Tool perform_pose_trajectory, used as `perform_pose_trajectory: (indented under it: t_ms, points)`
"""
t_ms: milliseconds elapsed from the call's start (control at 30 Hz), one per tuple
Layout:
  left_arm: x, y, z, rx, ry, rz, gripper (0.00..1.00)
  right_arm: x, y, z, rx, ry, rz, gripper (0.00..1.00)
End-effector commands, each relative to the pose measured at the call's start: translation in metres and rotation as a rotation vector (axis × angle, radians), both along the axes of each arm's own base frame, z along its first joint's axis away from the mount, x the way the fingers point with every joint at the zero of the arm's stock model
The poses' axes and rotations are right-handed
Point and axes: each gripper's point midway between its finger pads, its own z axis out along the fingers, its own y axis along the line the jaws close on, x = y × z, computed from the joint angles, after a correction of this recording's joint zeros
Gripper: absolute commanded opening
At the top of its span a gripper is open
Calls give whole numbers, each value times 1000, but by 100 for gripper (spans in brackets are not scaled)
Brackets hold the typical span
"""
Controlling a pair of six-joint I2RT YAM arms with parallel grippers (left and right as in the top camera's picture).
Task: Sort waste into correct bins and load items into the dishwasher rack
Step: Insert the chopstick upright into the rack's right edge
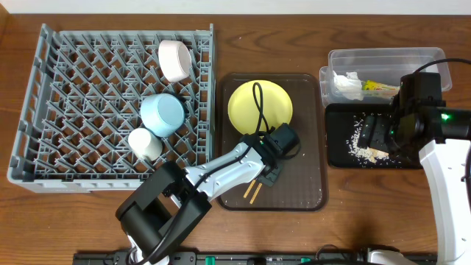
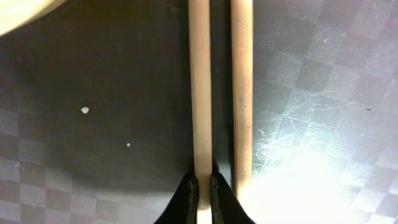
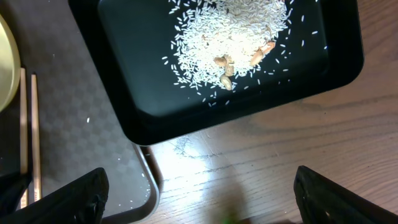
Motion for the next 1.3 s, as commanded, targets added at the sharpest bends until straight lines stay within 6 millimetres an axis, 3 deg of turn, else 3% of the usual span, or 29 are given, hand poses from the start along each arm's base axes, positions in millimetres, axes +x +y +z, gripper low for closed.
perform_pose_trajectory:
  t_ms: [0,233,667,900,1133,1267]
  points:
    - [-6,12,-16,59,24,0,6,2,-4,7,-16,-21,-2,93]
    - [-5,9,14,41,5,-38,6,1,-4,7,-17,-18,-2,93]
    - [-3,17,112,-112,-149,-58,6,1,-4,7,-17,-18,-2,93]
    - [32,56,144,-162,-234,93,6,1,-4,7,-17,-18,-2,93]
    - [66,110,147,-146,-254,275,6,1,-4,7,-17,-18,-2,93]
    - [74,126,147,-140,-259,326,6,1,-4,7,-17,-18,-2,93]
